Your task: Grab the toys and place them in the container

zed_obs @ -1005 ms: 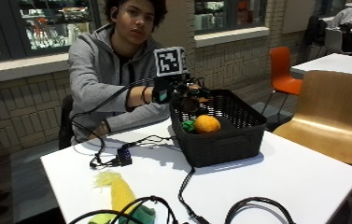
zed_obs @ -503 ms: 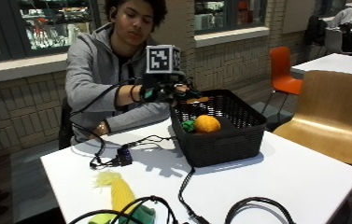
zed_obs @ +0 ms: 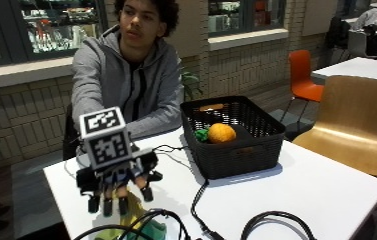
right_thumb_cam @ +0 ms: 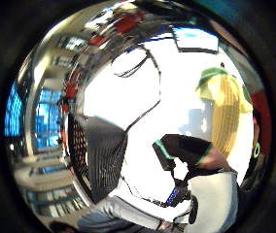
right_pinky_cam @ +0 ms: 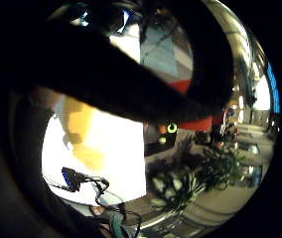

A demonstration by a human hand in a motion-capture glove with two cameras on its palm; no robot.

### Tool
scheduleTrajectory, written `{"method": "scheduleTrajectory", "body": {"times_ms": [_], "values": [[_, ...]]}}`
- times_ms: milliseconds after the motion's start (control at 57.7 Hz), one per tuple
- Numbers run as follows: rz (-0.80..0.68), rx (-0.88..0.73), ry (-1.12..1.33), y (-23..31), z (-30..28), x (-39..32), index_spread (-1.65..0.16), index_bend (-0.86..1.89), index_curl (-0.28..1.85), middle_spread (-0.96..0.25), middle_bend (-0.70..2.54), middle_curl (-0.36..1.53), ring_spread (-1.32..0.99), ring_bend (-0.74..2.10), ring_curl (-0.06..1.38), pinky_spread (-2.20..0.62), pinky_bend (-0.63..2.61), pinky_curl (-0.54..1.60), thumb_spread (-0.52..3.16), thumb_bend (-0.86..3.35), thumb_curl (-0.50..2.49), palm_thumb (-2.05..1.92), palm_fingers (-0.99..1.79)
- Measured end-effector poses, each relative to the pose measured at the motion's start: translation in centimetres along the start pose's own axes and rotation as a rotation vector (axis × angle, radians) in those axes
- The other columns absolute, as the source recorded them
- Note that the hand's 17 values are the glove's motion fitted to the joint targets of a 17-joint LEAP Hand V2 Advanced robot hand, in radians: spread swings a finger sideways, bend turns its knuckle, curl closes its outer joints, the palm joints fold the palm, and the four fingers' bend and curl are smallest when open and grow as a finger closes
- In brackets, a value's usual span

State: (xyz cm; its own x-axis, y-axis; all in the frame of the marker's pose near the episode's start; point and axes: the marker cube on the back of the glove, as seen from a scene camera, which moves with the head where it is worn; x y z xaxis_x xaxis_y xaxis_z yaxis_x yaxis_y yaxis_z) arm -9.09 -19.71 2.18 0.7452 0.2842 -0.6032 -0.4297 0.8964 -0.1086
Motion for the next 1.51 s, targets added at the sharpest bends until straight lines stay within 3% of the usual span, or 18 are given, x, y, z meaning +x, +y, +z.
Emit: {"method": "scheduleTrajectory", "body": {"times_ms": [87, 208, 364, 520, 589, 763, 919, 1213, 1508], "values": [[0.128, -0.101, -0.041, -1.3, 2.2, 1.7, -0.28, 0.09, 0.32, 0.02, 0.17, 0.42, -0.06, 0.21, 0.24, 0.04, 0.72, 0.44, 1.23, -0.04, 0.31, 0.18, -0.07], [0.19, -0.162, -0.109, -2.8, 4.8, 2.4, -0.27, 0.01, 0.23, 0.06, 0.12, 0.37, -0.03, 0.21, 0.25, 0.05, 0.92, 0.48, 1.18, -0.04, 0.31, 0.12, -0.2], [0.188, -0.129, -0.019, -3.6, 7.8, 1.6, -0.27, -0.02, 0.13, 0.08, 0.11, 0.31, -0.01, 0.47, 0.32, 0.03, 1.21, 0.53, 1.18, 0.0, 0.32, 0.12, -0.14], [0.139, -0.063, 0.096, -3.6, 8.0, 0.2, -0.28, 0.04, 0.08, 0.1, 0.17, 0.31, -0.03, 0.8, 0.41, -0.02, 1.28, 0.52, 1.46, 0.16, 0.34, 0.35, -0.03], [0.115, -0.053, 0.147, -3.3, 8.0, -0.3, -0.29, 0.14, 0.1, 0.1, 0.12, 0.28, -0.06, 0.95, 0.44, -0.16, 1.38, 0.5, 1.64, 0.27, 0.36, 0.46, 0.24], [-0.015, 0.049, 0.096, -1.8, 6.6, -1.6, -0.28, 0.21, 0.16, 0.05, 0.17, 0.27, -0.17, 1.11, 0.48, -0.33, 1.4, 0.47, 1.67, 0.55, 0.44, 0.71, 0.6], [-0.146, 0.164, 0.083, -0.2, 1.6, -4.5, -0.28, 0.26, 0.22, -0.03, 0.22, 0.31, -0.24, 1.13, 0.5, -0.38, 1.32, 0.46, 1.56, 0.64, 0.53, 0.81, 0.82], [-0.487, 0.282, 0.092, 7.9, -8.1, -18.2, -0.29, 0.33, 0.32, -0.17, 0.32, 0.43, -0.32, 1.1, 0.53, -0.41, 1.21, 0.46, 1.28, 0.5, 0.73, 0.75, 0.89], [-0.714, 0.199, 0.063, 13.2, -8.6, -30.9, -0.31, 0.28, 0.4, -0.26, 0.33, 0.55, -0.35, 1.12, 0.57, -0.42, 1.22, 0.48, 1.11, 0.46, 0.92, 0.72, 0.86]]}}
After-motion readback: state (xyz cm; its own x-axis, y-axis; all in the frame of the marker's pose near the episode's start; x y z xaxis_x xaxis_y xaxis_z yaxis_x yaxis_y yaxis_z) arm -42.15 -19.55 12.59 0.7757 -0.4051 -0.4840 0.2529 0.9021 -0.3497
